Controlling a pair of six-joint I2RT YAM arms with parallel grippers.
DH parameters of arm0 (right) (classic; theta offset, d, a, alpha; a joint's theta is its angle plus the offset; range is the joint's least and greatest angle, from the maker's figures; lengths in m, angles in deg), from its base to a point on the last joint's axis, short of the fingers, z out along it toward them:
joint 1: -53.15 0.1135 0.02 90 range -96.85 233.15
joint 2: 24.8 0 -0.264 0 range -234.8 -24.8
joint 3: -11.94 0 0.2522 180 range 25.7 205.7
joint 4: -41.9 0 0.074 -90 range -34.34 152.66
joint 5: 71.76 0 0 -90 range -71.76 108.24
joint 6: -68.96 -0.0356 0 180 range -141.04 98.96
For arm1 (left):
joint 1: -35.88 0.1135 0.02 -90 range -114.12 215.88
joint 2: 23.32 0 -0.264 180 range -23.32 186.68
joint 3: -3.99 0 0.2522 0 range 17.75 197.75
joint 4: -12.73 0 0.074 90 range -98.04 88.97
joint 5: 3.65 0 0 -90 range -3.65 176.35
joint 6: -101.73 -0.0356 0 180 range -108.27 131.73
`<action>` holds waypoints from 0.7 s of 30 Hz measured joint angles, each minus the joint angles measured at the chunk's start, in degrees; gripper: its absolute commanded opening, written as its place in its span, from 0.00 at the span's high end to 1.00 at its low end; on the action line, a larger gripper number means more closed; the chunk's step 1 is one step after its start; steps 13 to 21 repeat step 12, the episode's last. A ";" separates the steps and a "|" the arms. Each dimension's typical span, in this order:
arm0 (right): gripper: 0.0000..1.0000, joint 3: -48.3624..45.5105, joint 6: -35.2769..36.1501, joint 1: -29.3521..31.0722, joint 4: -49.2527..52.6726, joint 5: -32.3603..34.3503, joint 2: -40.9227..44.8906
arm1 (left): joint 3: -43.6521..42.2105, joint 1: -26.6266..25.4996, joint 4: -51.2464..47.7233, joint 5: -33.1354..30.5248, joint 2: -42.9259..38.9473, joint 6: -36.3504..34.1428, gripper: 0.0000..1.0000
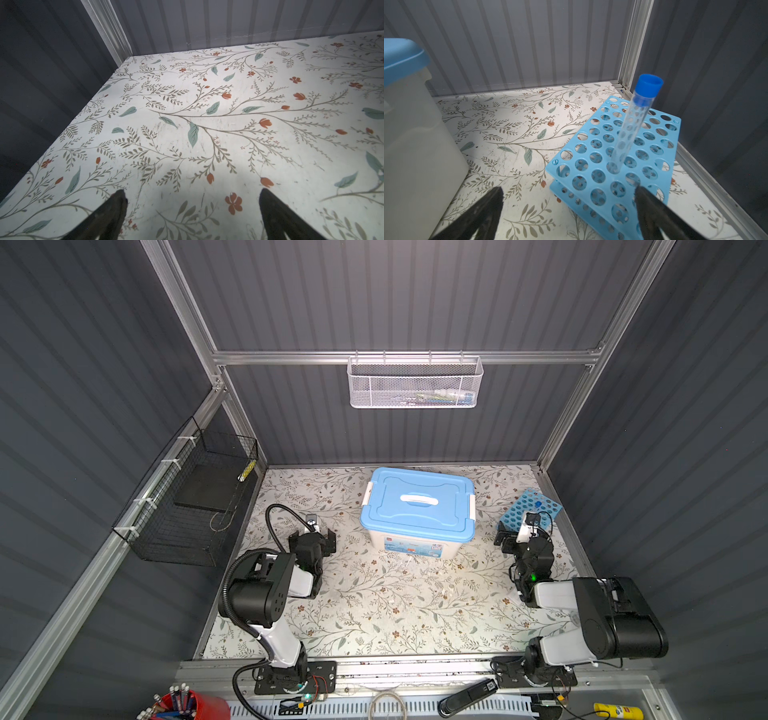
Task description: Organize the chemistry lab equipment
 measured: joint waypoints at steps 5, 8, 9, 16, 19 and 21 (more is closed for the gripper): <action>0.01 0.00 0.00 -0.07 0.00 -0.04 0.00 | 0.09 0.00 -0.79 -0.13 0.00 0.17 0.00; 0.01 0.00 0.00 -0.07 0.09 -0.13 0.00 | 0.61 0.50 -1.79 -0.02 0.00 0.46 0.00; 0.01 0.02 -0.02 -0.07 0.28 0.02 0.00 | 0.81 0.70 -2.12 0.15 0.00 0.61 0.00; 0.01 0.44 -0.26 -0.07 1.29 0.76 0.00 | 0.96 1.01 -2.27 0.20 0.00 0.83 0.00; 0.01 0.44 -0.26 -0.07 1.29 0.76 0.00 | 0.96 1.01 -2.27 0.20 0.00 0.83 0.00; 0.01 0.44 -0.26 -0.07 1.29 0.76 0.00 | 0.96 1.01 -2.27 0.20 0.00 0.83 0.00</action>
